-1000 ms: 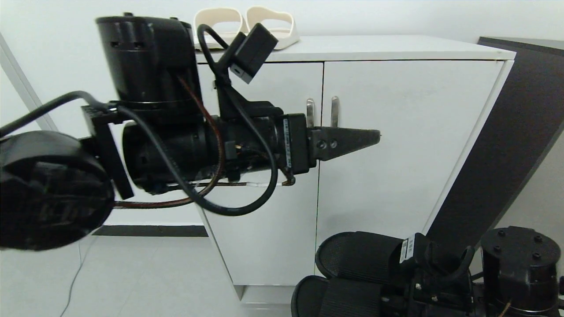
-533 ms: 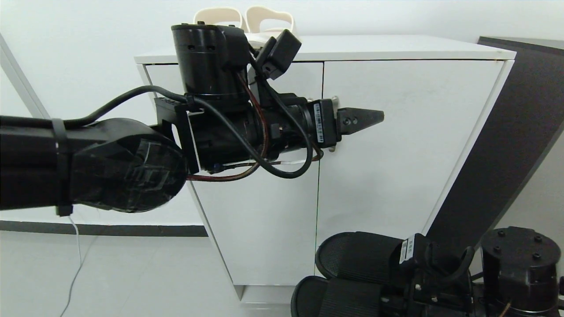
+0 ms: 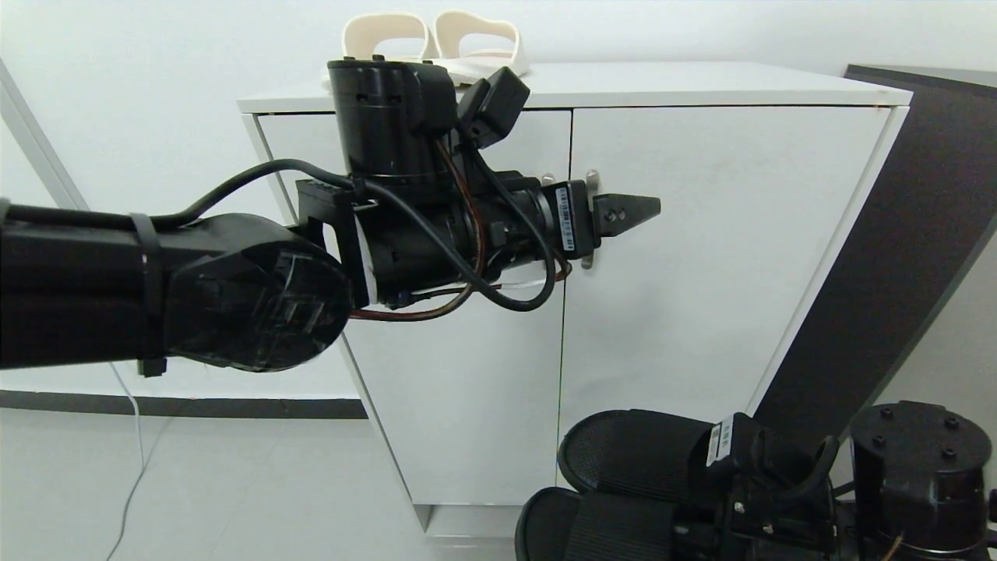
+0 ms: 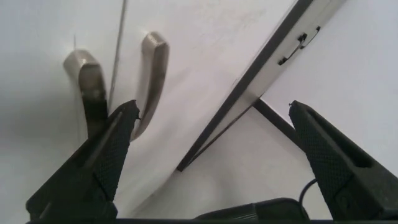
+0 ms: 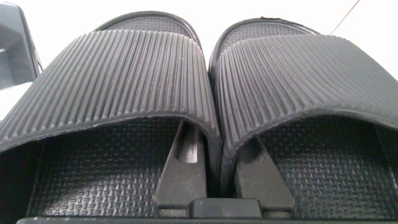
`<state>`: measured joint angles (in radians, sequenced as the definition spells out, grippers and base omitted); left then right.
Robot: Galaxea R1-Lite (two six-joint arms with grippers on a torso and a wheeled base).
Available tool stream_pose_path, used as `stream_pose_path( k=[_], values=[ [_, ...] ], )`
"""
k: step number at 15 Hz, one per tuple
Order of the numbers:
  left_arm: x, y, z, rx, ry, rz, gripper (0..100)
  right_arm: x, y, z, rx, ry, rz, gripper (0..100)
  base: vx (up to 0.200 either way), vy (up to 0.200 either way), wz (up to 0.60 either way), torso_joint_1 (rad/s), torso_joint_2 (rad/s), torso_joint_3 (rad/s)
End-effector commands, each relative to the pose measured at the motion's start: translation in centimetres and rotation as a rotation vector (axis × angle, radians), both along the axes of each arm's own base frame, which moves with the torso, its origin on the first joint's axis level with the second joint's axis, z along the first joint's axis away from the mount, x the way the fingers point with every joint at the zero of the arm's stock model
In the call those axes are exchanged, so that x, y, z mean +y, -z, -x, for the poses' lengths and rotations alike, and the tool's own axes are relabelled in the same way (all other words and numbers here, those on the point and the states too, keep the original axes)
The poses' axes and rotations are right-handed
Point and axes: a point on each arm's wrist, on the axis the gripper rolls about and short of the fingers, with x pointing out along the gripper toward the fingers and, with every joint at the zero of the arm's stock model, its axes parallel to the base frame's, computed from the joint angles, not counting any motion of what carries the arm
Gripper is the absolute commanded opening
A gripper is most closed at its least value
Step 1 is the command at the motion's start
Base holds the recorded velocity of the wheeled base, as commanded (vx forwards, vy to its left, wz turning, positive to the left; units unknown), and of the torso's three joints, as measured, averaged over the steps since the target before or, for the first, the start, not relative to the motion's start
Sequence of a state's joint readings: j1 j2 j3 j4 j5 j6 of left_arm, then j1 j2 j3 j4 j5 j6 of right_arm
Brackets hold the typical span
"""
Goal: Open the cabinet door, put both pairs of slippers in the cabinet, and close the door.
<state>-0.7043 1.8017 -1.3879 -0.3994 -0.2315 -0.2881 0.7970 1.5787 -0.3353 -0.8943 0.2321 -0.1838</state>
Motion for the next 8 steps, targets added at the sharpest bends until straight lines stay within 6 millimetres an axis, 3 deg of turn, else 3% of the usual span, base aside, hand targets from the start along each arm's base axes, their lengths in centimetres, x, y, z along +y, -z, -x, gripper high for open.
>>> stream_pose_path(
  k=[1,6,7,8],
  values=[
    [-0.4,0.4,-0.5,0.004,0.000,-0.005,100,0.0,0.0,0.0,0.000,-0.002,0.000,0,0.000,0.000,0.00,0.000,0.00,0.000],
    [-1.5,0.3,-1.7,-0.007,0.011,0.007,100,-0.2,0.1,0.3,0.006,-0.008,0.004,0,0.000,0.000,0.00,0.000,0.00,0.000],
    [-1.5,0.3,-1.7,-0.006,0.011,0.008,0,-0.1,0.2,0.3,0.007,-0.009,0.005,0,0.000,0.000,0.00,0.000,0.00,0.000],
    [-1.4,0.3,-1.6,-0.005,0.011,0.008,0,-0.1,0.2,0.4,0.007,-0.015,0.004,0,0.000,0.000,0.00,0.000,0.00,0.000]
  ],
)
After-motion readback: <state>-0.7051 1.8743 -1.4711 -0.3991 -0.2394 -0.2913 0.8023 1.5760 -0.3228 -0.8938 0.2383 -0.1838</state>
